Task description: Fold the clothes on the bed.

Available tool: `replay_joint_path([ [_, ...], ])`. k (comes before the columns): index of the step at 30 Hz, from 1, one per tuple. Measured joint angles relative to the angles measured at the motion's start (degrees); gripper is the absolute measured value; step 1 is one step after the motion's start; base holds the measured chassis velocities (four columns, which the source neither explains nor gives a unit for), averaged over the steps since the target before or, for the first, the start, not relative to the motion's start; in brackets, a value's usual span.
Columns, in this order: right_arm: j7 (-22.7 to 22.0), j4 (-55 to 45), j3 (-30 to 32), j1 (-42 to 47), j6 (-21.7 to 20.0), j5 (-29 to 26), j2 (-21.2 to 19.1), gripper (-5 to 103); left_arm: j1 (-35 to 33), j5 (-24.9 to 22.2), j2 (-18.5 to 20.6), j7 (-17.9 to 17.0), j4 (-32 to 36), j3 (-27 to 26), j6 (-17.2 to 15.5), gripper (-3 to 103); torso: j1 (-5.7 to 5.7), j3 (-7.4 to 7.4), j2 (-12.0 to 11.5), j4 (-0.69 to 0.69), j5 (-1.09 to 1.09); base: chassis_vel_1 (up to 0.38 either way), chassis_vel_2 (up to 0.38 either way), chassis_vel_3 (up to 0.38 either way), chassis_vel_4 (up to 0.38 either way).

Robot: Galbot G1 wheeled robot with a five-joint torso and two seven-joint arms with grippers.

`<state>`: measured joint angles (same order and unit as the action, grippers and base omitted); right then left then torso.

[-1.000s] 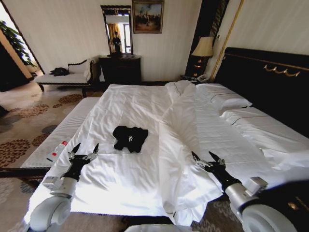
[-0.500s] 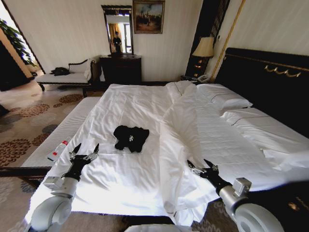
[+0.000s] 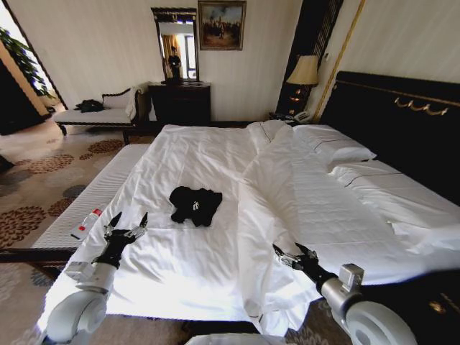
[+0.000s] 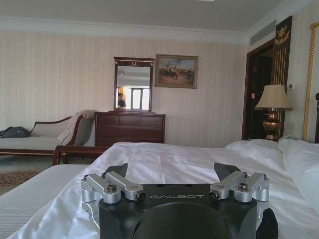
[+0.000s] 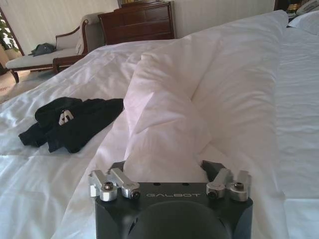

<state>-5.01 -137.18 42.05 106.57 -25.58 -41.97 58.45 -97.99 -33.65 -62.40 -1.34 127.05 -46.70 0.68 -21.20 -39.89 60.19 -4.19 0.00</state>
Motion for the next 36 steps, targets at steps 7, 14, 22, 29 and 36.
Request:
replay_joint_path([
  [7, -0.39, 0.21, -0.66, -0.03, 0.06, 0.69, 0.56, 60, 0.42, 0.21, 0.06, -0.19, 0.01, 0.26, -0.28, 99, 0.00, 0.00, 0.00, 0.00, 0.00, 0.000, 0.000, 0.000, 0.000],
  [14, -1.25, 0.89, -1.86, -0.10, 1.27, 3.39, 1.96, 32, 0.94, 0.51, 0.10, -0.40, 0.02, 0.64, -0.52, 99, 0.00, 0.00, 0.00, 0.00, 0.00, 0.000, 0.000, 0.000, 0.000],
  [22, -1.42, 0.59, -1.58, -0.50, 1.57, 4.58, 3.14, 5, 0.94, 0.64, 0.05, -0.41, -0.25, 0.67, -0.53, 98, 0.00, 0.00, 0.00, 0.00, 0.00, 0.000, 0.000, 0.000, 0.000],
  [29, -1.55, -0.15, -1.15, 0.98, 2.62, 8.08, 5.06, 2, 1.45, 0.75, -0.03, -0.48, -0.49, 0.89, -0.55, 99, 0.00, 0.00, 0.00, 0.00, 0.00, 0.000, 0.000, 0.000, 0.000],
  [36, -1.69, -2.93, 2.42, 1.26, 2.10, 5.57, 11.00, 2, 1.47, 0.79, -0.41, -0.53, -0.70, 0.72, -0.55, 99, 0.00, 0.00, 0.00, 0.00, 0.00, 0.000, 0.000, 0.000, 0.000],
])
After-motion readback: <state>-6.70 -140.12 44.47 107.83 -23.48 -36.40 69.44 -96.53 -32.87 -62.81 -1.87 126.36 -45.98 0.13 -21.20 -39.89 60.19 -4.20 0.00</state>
